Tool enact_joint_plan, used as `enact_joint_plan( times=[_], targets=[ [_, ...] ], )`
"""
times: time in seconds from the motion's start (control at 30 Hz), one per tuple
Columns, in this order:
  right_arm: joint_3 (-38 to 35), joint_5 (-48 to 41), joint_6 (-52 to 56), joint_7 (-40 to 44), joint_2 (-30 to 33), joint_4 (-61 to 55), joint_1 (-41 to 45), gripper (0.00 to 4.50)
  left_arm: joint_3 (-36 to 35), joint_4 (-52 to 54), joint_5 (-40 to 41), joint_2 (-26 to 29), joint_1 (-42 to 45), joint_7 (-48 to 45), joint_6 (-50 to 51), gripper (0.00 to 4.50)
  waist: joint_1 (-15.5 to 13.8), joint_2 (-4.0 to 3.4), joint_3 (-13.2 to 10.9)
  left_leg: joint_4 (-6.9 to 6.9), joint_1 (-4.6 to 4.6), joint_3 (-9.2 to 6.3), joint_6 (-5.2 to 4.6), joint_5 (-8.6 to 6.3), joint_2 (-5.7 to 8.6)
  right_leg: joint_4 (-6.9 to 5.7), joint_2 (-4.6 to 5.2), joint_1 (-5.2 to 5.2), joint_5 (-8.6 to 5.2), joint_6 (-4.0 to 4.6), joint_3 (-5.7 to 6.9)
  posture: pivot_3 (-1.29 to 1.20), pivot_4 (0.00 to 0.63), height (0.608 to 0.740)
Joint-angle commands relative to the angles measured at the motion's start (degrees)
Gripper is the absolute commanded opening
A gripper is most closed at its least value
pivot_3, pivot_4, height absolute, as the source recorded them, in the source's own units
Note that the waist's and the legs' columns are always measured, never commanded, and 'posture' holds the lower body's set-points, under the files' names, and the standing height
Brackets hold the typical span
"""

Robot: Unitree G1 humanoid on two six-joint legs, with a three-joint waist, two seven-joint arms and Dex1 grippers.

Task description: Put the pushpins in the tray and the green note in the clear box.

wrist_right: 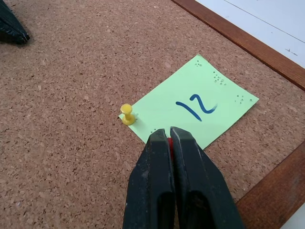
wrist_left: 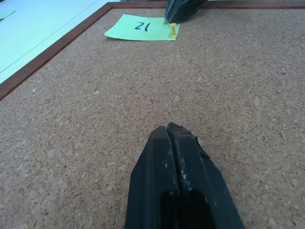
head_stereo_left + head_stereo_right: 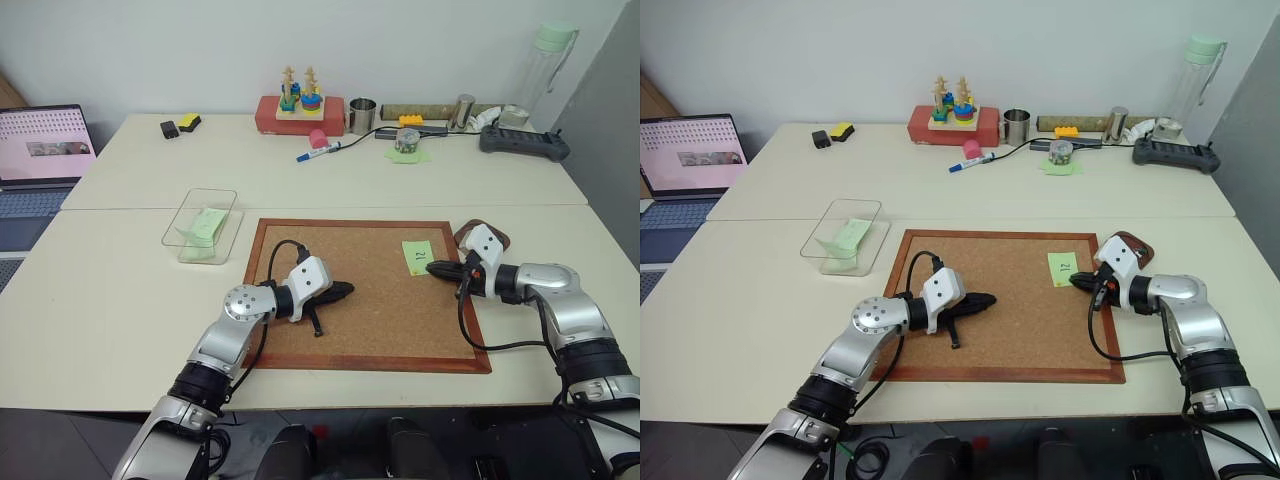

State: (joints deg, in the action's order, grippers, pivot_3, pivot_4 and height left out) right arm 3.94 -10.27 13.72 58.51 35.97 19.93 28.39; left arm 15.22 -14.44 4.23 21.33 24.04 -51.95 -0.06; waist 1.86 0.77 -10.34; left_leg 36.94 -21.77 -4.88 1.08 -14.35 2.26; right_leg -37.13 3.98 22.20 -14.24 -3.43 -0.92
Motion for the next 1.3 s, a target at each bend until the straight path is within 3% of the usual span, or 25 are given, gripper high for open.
enact_joint_plan(
  times=[0.03,0.43,0.8,1.0,1.03,1.07,1.3],
  targets=[
    [-3.1,-3.4,2.06,0.91,0.87,-5.3,0.44,0.02,0.13,-1.11,-0.89,1.17,-1.47,-0.36,1.31,0.0,-0.01,0.0,0.0,0.0,-0.01,-0.01,0.0,0.0,0.0,0.0,0.0,0.01,0.0,0.0,0.01,0.0,0.15,0.74],
    [-10.92,-10.2,12.72,-3.55,2.1,-11.39,0.3,0.02,0.2,-0.85,-0.87,1.07,-1.43,-0.31,1.82,0.0,-0.02,0.0,0.0,-0.01,-0.02,-0.03,0.0,0.0,-0.03,0.0,0.0,0.01,0.0,0.0,0.01,0.0,0.15,0.74],
    [-11.21,0.44,6.64,-18.78,3.49,6.37,5.79,0.02,0.23,-1.09,-0.72,0.91,-0.92,-0.64,1.89,0.0,-0.03,0.0,0.0,-0.02,-0.01,0.11,0.0,0.0,0.0,0.0,0.0,0.02,0.0,0.01,-0.01,0.0,0.15,0.74],
    [-10.39,2.04,3.81,-18.98,2.36,12.63,8.3,0.02,0.42,-0.66,-0.77,0.74,-1.11,-0.5,2.12,0.0,-0.01,0.0,0.0,0.0,-0.01,0.19,-0.01,0.0,0.01,-0.01,0.0,0.01,0.0,0.01,-0.03,0.0,0.15,0.74],
    [-10.42,2.28,3.49,-19.08,2.3,13.36,8.73,0.44,0.41,-0.66,-0.78,0.73,-1.12,-0.45,2.08,0.0,-0.02,0.0,0.0,0.0,-0.02,0.19,-0.01,0.0,0.0,-0.01,0.0,0.01,0.0,0.01,-0.02,0.0,0.15,0.74],
    [-10.52,2.31,3.39,-19.05,2.23,13.8,9.11,0.5,0.38,-0.66,-0.78,0.71,-1.15,-0.38,2.08,0.0,-0.02,0.0,0.0,0.0,-0.02,0.19,-0.01,0.0,0.0,-0.01,0.0,0.0,0.0,0.01,-0.02,0.0,0.15,0.74],
    [-12.33,-0.54,4.79,-17.48,2.01,11.92,9.52,2.0,0.34,-0.61,-0.76,0.65,-1.28,-0.2,2.12,0.0,-0.02,0.0,0.0,0.0,-0.02,0.17,-0.01,0.0,0.0,-0.01,0.0,0.0,0.0,0.01,-0.02,0.0,0.15,0.74]
  ],
)
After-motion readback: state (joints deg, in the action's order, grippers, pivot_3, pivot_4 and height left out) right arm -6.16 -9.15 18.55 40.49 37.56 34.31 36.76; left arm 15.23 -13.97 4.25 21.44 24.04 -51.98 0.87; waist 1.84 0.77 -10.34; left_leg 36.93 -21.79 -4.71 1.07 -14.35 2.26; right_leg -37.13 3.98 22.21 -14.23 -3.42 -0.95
